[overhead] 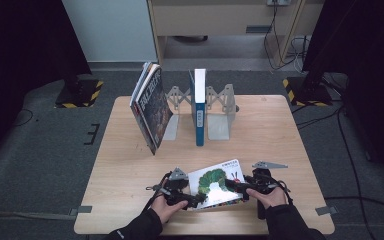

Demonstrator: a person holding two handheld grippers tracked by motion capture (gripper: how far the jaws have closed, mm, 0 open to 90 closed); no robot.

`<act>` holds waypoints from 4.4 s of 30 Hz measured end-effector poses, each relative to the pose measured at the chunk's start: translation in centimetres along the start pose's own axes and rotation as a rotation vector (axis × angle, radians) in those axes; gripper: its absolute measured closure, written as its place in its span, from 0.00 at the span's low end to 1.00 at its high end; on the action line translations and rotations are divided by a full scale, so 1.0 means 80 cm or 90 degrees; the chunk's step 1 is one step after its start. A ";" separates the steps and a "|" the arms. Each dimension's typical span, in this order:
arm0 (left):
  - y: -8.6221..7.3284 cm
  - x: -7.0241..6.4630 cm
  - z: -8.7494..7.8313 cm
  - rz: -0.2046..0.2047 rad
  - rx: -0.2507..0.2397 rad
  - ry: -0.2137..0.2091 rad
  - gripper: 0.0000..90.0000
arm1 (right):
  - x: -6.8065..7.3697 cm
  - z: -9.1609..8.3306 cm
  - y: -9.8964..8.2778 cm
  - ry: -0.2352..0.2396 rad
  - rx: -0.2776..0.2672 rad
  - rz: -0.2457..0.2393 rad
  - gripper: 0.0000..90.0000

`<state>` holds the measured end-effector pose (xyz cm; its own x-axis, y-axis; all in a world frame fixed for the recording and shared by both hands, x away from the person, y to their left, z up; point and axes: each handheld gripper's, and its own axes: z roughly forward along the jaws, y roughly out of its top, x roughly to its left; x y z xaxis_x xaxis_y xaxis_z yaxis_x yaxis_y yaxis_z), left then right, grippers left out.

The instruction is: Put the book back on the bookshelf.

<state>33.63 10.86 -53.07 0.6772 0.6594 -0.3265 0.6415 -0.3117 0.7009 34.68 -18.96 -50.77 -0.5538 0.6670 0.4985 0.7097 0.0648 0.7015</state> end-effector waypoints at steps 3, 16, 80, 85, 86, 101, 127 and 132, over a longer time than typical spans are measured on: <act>0.000 0.000 0.000 0.002 0.000 0.001 0.07 | -0.003 0.002 -0.001 -0.004 0.011 -0.007 0.49; 0.003 0.005 -0.001 -0.003 0.003 0.006 0.13 | -0.010 0.013 0.005 0.023 0.044 0.016 0.64; 0.009 0.021 0.017 -0.046 -0.056 -0.096 0.12 | 0.000 -0.016 0.024 0.049 -0.028 -0.052 0.81; 0.008 0.021 0.017 -0.043 -0.056 -0.085 0.16 | 0.003 -0.008 0.020 -0.012 0.000 -0.090 0.65; 0.008 0.021 0.016 -0.042 -0.057 -0.082 0.17 | 0.004 -0.007 0.019 -0.023 0.007 -0.094 0.60; 0.008 0.023 0.016 -0.041 -0.061 -0.066 0.27 | 0.000 -0.004 0.017 -0.103 0.020 -0.110 0.44; 0.008 0.028 0.015 -0.044 -0.061 -0.081 0.25 | 0.001 0.017 0.008 -0.065 0.040 -0.114 0.44; 0.008 0.027 0.015 -0.049 -0.063 -0.074 0.26 | 0.001 0.017 0.008 -0.067 0.043 -0.107 0.43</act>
<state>35.91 11.27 -54.09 0.6682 0.5933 -0.4489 0.6582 -0.1900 0.7285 35.69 -17.84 -50.95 -0.6209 0.7165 0.3180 0.6404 0.2297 0.7329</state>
